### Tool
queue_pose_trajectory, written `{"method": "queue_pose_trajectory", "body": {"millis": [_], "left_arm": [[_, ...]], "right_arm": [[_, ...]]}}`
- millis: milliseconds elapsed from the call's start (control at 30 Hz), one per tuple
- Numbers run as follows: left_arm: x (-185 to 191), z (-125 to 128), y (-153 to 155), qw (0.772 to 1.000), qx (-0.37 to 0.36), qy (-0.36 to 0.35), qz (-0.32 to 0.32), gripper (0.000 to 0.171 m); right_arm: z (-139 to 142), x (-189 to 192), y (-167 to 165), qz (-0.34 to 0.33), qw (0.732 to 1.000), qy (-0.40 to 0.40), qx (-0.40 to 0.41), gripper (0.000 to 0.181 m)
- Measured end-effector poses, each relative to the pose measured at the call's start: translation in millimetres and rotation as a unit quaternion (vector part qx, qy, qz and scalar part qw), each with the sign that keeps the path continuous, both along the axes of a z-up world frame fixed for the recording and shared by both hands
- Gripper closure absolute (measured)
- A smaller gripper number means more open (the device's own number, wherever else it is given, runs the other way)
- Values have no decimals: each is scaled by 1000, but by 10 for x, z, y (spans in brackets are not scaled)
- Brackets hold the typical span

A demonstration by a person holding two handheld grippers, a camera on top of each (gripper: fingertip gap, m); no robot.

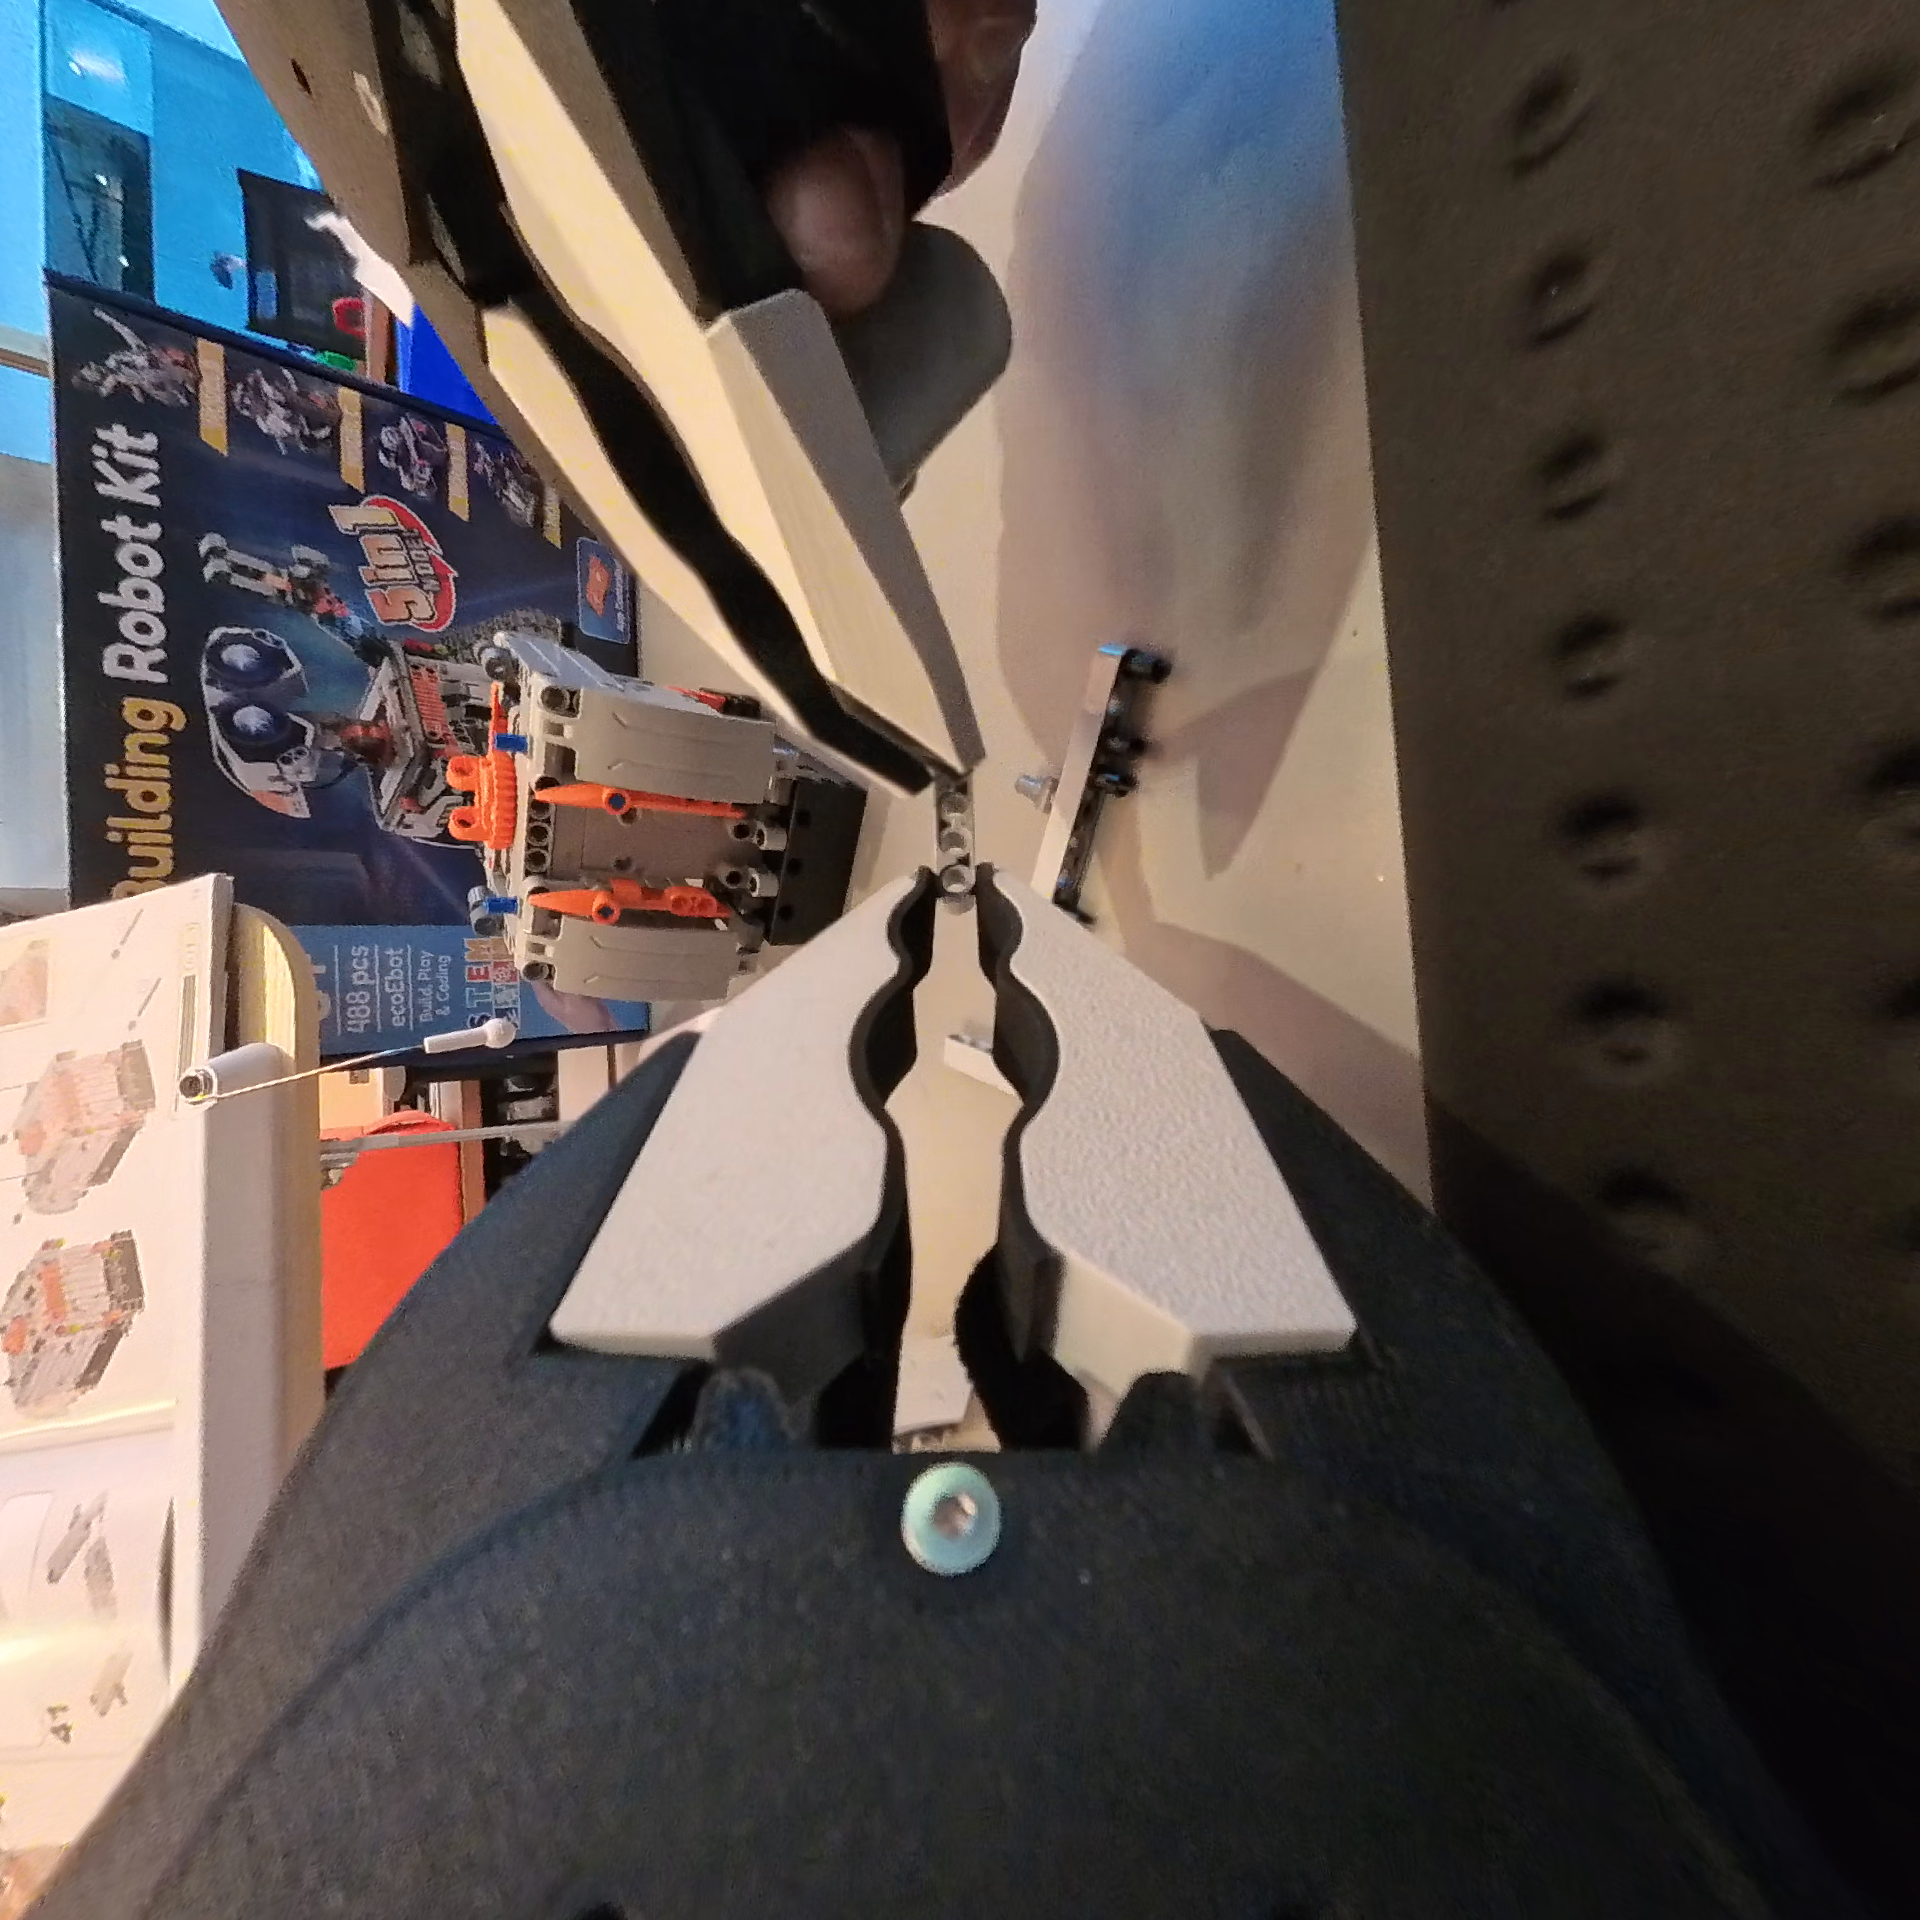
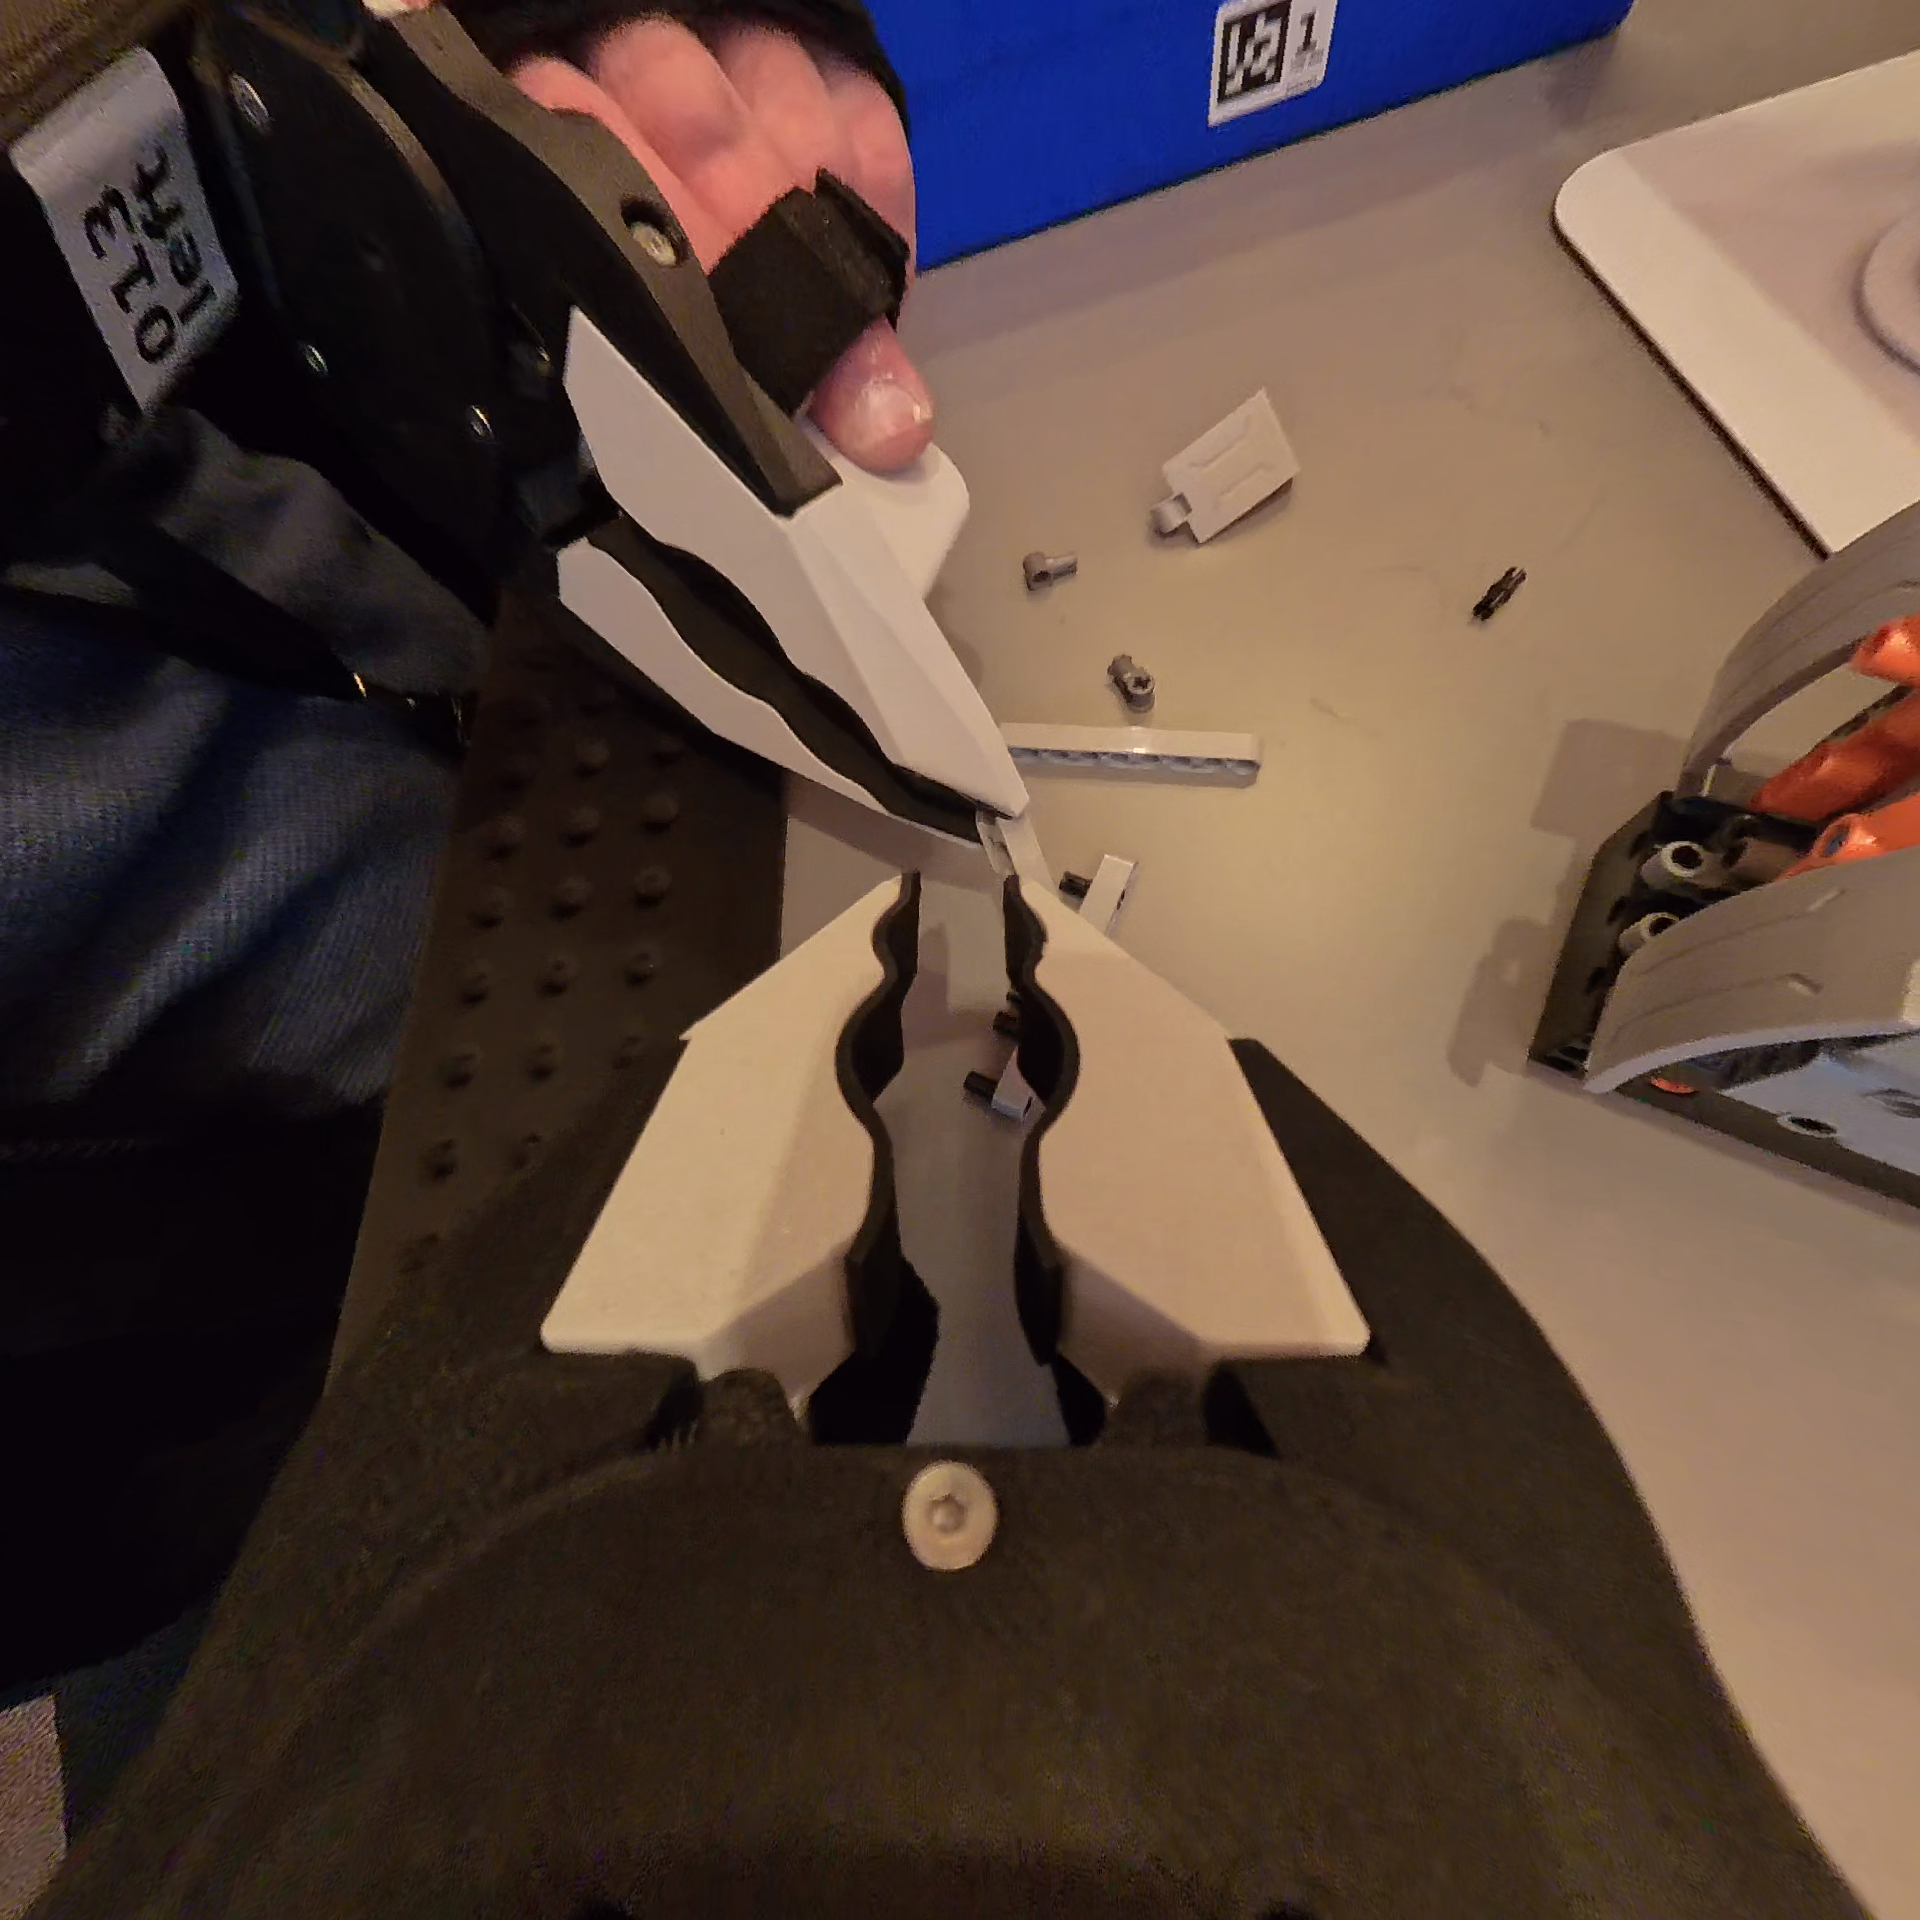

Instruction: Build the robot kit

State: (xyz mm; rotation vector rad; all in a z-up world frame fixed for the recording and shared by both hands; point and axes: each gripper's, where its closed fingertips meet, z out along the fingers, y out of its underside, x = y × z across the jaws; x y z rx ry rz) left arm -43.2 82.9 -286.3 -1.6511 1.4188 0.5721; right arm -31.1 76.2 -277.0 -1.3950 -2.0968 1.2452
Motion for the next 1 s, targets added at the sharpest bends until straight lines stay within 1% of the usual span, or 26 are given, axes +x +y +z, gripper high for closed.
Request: {"method": "queue_pose_trajectory", "body": {"millis": [133,200,267,300,367,433,500,600,733,800,933,1000], "left_arm": [[16,-6,-12,1000,2,4,-6,166],[49,-27,-44,1000,-6,5,-19,166],[58,-53,-57,1000,-7,12,-25,166],[80,-51,-72,999,-6,13,-32,166],[111,-34,-88,999,1,21,-41,166],[147,-45,-113,998,0,24,-51,167],[179,-24,-136,998,5,25,-59,167],[148,-40,-119,998,2,26,-54,166],[109,-55,-102,999,-15,6,-44,166],[86,-110,-94,999,-31,8,-37,166],[40,-183,-99,998,-53,8,-31,166],[-19,-262,-109,997,-78,11,-22,159]], "right_arm": [[-79,8,-25,7,1000,-16,16,169],[-100,-24,31,-8,999,-14,42,169],[-36,-33,56,-12,998,7,58,172],[-27,-31,60,-13,998,8,60,171],[-138,-1,43,1,997,-17,72,166],[-204,23,0,16,997,-31,70,166],[-205,35,-49,28,998,-34,55,169],[-218,51,-51,31,997,-39,51,173],[-219,36,-39,16,997,-41,65,174],[-250,26,-28,6,996,-48,80,174],[-298,5,-44,-5,995,-61,85,174],[-311,11,-60,-5,994,-66,87,174]]}}
